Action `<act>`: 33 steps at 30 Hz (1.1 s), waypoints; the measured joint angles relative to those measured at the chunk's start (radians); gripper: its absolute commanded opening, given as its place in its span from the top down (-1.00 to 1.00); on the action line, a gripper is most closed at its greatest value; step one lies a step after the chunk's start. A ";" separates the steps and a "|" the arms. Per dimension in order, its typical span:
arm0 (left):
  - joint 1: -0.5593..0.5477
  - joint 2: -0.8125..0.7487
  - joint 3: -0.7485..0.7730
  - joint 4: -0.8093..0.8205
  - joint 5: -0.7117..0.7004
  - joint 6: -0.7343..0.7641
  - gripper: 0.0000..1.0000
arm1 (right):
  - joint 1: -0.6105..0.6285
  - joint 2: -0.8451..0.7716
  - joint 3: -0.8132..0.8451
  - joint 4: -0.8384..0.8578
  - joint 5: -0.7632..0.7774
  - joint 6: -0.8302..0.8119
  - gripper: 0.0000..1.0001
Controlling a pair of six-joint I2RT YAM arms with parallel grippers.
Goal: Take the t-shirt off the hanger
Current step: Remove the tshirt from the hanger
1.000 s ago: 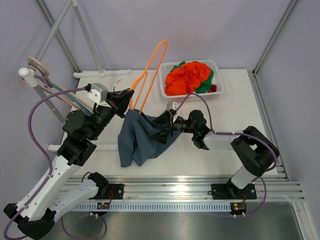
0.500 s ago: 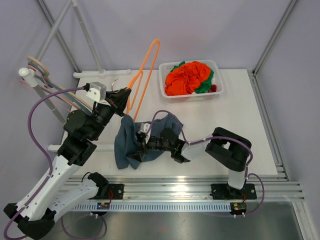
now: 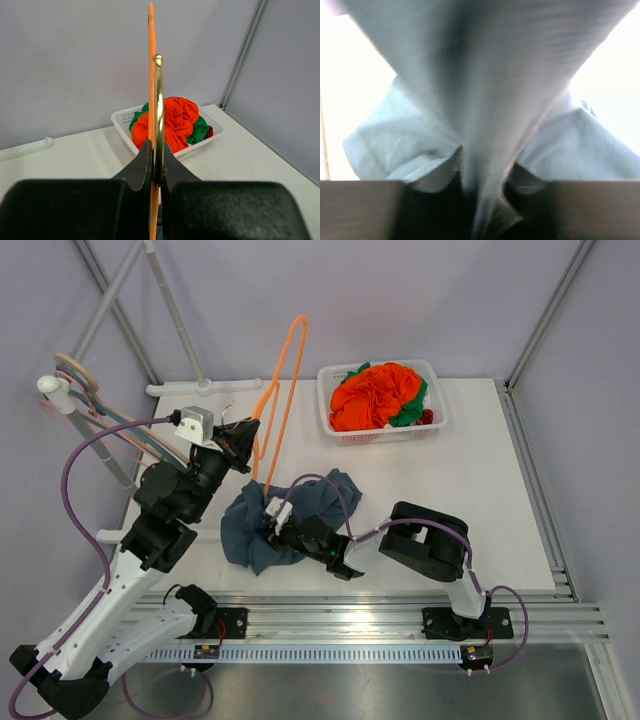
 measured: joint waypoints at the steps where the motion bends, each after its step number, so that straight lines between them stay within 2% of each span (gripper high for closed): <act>1: 0.000 0.000 -0.004 0.002 -0.005 0.000 1.00 | 0.011 0.004 -0.022 0.021 0.020 -0.004 0.65; 3: 0.000 0.000 -0.006 0.001 -0.016 0.000 1.00 | 0.031 0.003 -0.068 0.061 0.059 -0.011 0.77; 6: 0.000 -0.008 -0.008 0.005 -0.035 0.003 1.00 | 0.046 -0.029 -0.135 0.080 0.119 -0.014 0.81; 11: 0.000 -0.040 -0.008 0.024 -0.062 0.021 1.00 | 0.046 -0.182 -0.251 0.046 0.228 0.018 0.92; 17: 0.000 -0.067 -0.008 0.057 -0.089 0.041 1.00 | 0.046 -0.332 -0.261 -0.161 0.341 0.124 0.99; 20: -0.001 -0.068 -0.008 0.071 -0.107 0.065 1.00 | 0.046 -0.420 -0.257 -0.345 0.396 0.199 0.99; 23: -0.001 -0.068 -0.013 0.095 -0.133 0.092 1.00 | 0.041 -0.499 -0.195 -0.596 0.468 0.288 0.95; 24: -0.001 -0.069 -0.020 0.104 -0.140 0.099 1.00 | 0.032 -0.520 -0.167 -0.673 0.480 0.316 0.51; 25: -0.001 -0.072 -0.027 0.111 -0.147 0.105 1.00 | 0.013 -0.537 -0.140 -0.739 0.481 0.346 -0.12; 26: -0.001 -0.074 -0.035 0.116 -0.150 0.110 1.00 | -0.011 -0.550 -0.121 -0.791 0.478 0.378 -0.61; 27: -0.001 -0.077 -0.041 0.117 -0.150 0.115 1.00 | -0.042 -0.561 -0.108 -0.837 0.476 0.404 -0.98; 30: -0.001 -0.082 -0.054 0.115 -0.150 0.124 1.00 | -0.126 -0.560 -0.097 -0.956 0.459 0.458 -0.99; 33: -0.001 -0.081 -0.068 0.109 -0.139 0.117 1.00 | -0.157 -0.514 -0.088 -1.038 0.428 0.512 -0.99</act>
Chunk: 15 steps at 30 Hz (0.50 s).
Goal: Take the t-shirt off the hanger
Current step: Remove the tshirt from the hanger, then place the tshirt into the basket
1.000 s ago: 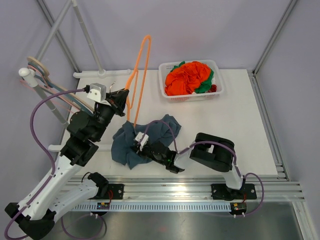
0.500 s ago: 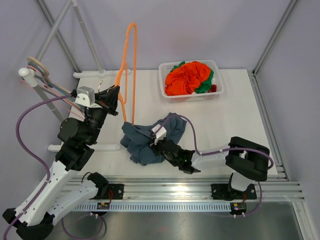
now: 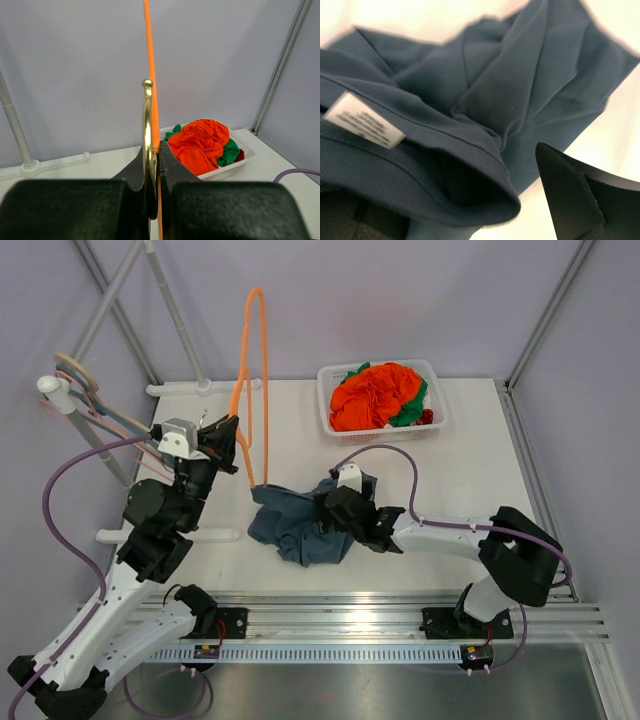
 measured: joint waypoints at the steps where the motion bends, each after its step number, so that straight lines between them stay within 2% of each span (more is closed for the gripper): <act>1: 0.000 0.000 -0.006 -0.001 0.002 -0.001 1.00 | -0.003 0.026 0.009 -0.019 -0.019 0.013 -0.99; 8: 0.000 0.000 -0.042 0.001 0.016 0.004 1.00 | -0.033 0.238 0.101 -0.032 -0.112 0.085 -0.99; 9: 0.000 0.000 -0.047 0.002 0.019 0.004 1.00 | -0.040 0.264 0.129 -0.031 -0.118 0.087 -0.89; 10: 0.000 0.001 -0.051 0.002 0.021 0.005 1.00 | -0.047 0.288 0.156 -0.027 -0.120 0.087 -0.67; 11: 0.000 0.001 -0.054 0.001 0.024 0.005 1.00 | -0.054 0.311 0.180 -0.019 -0.126 0.087 0.05; 13: 0.000 0.002 -0.056 0.000 0.027 0.005 1.00 | -0.065 0.340 0.202 0.011 -0.148 0.099 0.58; 15: 0.000 0.002 -0.056 0.002 0.030 -0.002 1.00 | -0.068 0.343 0.198 0.046 -0.171 0.126 1.00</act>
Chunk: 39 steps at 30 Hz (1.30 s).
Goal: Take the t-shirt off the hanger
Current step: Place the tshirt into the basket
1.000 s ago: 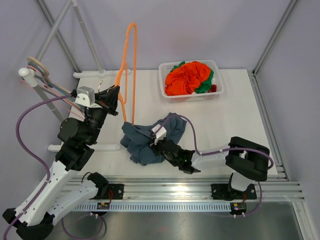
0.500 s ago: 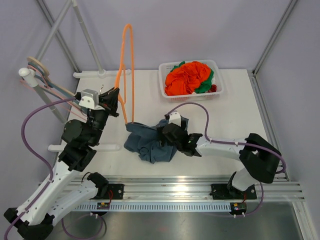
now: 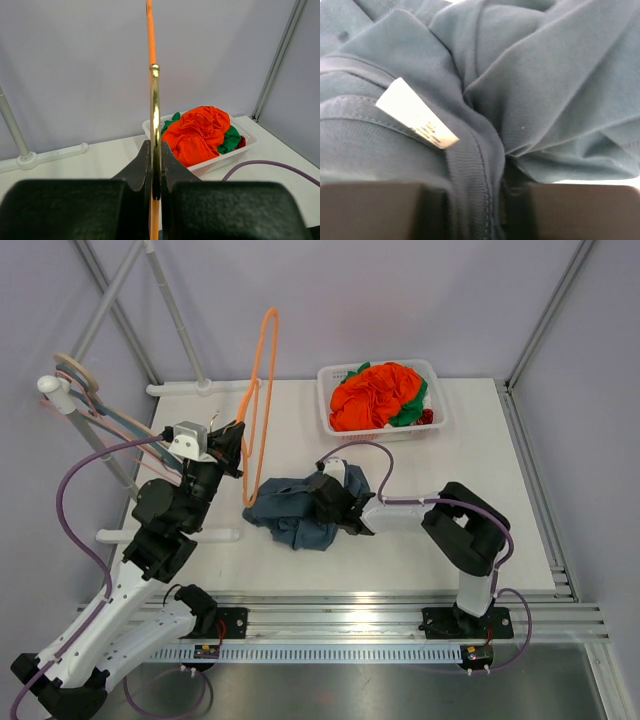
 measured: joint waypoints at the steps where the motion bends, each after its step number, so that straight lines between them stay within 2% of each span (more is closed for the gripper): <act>1: 0.000 0.000 0.000 0.000 0.001 -0.001 1.00 | 0.000 -0.013 -0.019 0.008 0.003 0.011 0.99; 4: 0.000 0.002 0.000 0.000 0.002 -0.008 1.00 | 0.000 -0.102 -0.097 -0.041 0.032 0.045 1.00; 7: 0.000 0.009 -0.010 0.010 0.002 -0.011 1.00 | 0.000 -0.238 -0.140 -0.237 0.104 0.047 1.00; 10: 0.000 0.024 -0.017 0.014 0.002 -0.013 1.00 | -0.002 -0.371 -0.116 -0.390 0.184 0.018 1.00; 14: 0.000 0.047 -0.018 0.014 0.002 -0.016 1.00 | -0.020 -0.469 0.070 -0.503 0.292 -0.078 1.00; 19: 0.000 0.064 -0.018 0.017 0.002 -0.017 1.00 | -0.130 -0.475 0.368 -0.491 0.318 -0.237 1.00; 25: 0.000 0.085 -0.022 0.022 0.004 -0.018 1.00 | -0.312 -0.353 0.752 -0.479 0.293 -0.390 1.00; 30: 0.000 0.085 -0.024 0.021 0.022 -0.023 1.00 | -0.426 -0.190 0.960 -0.456 0.201 -0.425 1.00; 34: 0.000 0.085 -0.024 0.021 0.034 -0.027 1.00 | -0.491 -0.049 0.968 -0.426 0.126 -0.416 1.00; 39: 0.000 0.086 -0.024 0.021 0.042 -0.032 1.00 | -0.529 0.131 0.874 -0.392 0.032 -0.347 1.00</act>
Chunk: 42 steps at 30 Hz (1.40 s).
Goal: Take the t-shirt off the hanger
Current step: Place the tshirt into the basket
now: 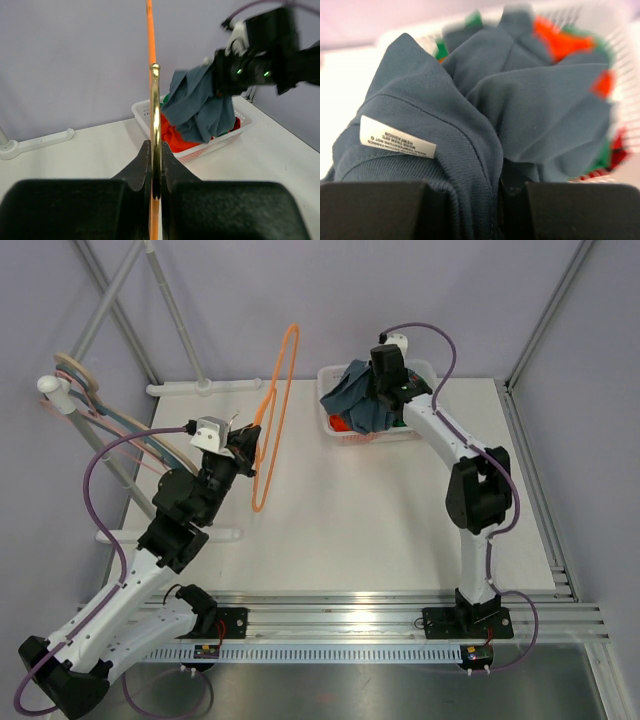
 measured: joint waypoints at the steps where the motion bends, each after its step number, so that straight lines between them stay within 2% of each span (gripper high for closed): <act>1: 0.000 0.001 0.000 0.000 0.001 -0.002 1.00 | -0.008 0.048 -0.006 0.000 -0.023 0.019 1.00; 4: 0.000 0.007 0.000 0.000 0.002 -0.005 1.00 | -0.040 0.211 0.027 -0.008 -0.092 0.074 1.00; 8: 0.000 0.020 0.000 -0.003 0.003 -0.006 1.00 | -0.072 0.416 0.214 -0.066 -0.148 0.101 1.00; 10: 0.000 0.025 0.000 -0.006 0.005 -0.006 1.00 | -0.079 0.455 0.287 -0.068 -0.148 0.101 1.00; 13: 0.000 0.032 0.000 -0.008 0.008 -0.006 1.00 | -0.086 0.455 0.291 -0.061 -0.148 0.102 0.49; 14: 0.000 0.033 0.000 -0.008 0.008 -0.006 1.00 | -0.086 0.447 0.273 -0.050 -0.148 0.101 0.33; 18: 0.000 0.041 0.000 -0.011 0.008 -0.006 1.00 | -0.085 0.402 0.220 -0.034 -0.146 0.099 -0.03; 20: 0.000 0.045 0.000 -0.014 0.009 -0.006 1.00 | -0.085 0.382 0.217 -0.059 -0.144 0.092 -0.07; 24: 0.000 0.053 0.000 -0.015 0.009 -0.006 1.00 | -0.085 0.360 0.256 -0.130 -0.140 0.071 -0.33; 27: 0.000 0.058 0.000 -0.017 0.009 -0.006 1.00 | -0.085 0.347 0.292 -0.170 -0.135 0.050 -0.36; 31: 0.000 0.058 0.000 -0.021 0.009 -0.011 1.00 | -0.086 0.290 0.279 -0.179 -0.134 0.032 -0.61; 35: -0.002 0.072 0.000 -0.021 0.009 -0.013 1.00 | -0.087 0.152 0.166 -0.144 -0.139 0.019 -0.99; 42: -0.004 0.121 0.001 -0.033 0.008 -0.014 1.00 | -0.027 -0.241 -0.225 -0.009 -0.140 -0.015 -0.99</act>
